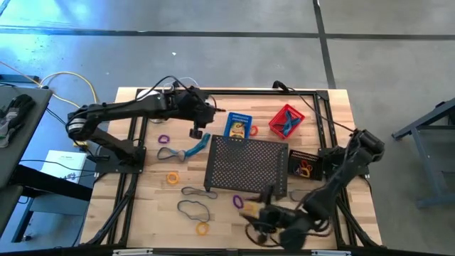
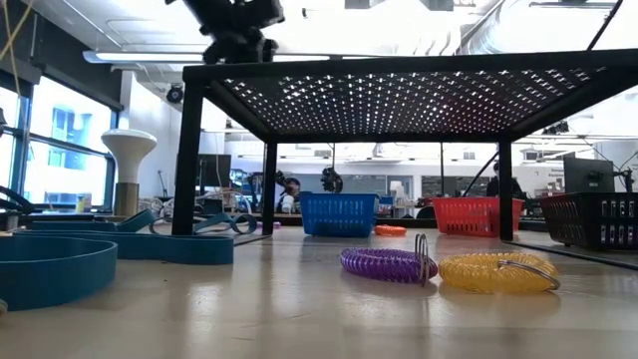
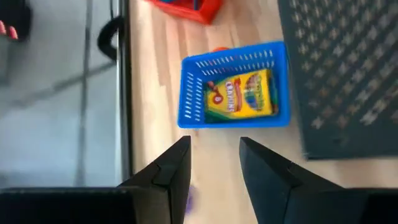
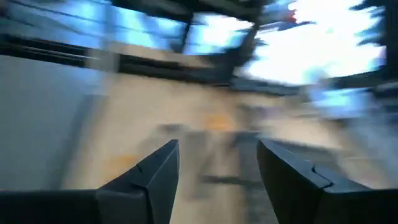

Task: Pick & Place Office Desk Supplies
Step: Put the yellow crayon box into the blue bin

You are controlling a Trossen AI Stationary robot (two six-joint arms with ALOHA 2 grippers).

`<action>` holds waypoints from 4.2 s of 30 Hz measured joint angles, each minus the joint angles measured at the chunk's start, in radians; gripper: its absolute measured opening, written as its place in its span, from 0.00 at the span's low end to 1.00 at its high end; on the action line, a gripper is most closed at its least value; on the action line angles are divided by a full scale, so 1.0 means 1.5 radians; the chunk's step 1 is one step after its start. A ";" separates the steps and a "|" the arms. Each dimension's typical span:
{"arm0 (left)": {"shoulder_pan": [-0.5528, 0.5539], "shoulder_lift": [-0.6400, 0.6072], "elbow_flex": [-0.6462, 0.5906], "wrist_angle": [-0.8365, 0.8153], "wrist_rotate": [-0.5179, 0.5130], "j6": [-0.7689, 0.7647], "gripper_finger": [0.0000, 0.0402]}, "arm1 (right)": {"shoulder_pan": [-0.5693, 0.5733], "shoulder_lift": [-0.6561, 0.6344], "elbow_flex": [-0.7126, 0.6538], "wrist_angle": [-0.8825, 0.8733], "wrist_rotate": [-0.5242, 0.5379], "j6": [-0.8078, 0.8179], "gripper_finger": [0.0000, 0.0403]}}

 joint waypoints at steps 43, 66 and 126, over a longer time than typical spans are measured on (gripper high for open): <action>-0.558 0.033 -0.015 0.059 0.012 -0.391 0.32 | 0.117 0.190 -0.001 -0.426 -0.568 1.136 0.51; -0.692 0.166 -0.016 0.218 -0.043 -0.357 0.32 | 0.102 0.248 0.002 -0.386 -0.582 1.118 0.50; -0.610 0.418 -0.016 0.731 -0.364 0.302 0.32 | -0.088 0.068 0.000 -0.359 -0.582 0.720 0.27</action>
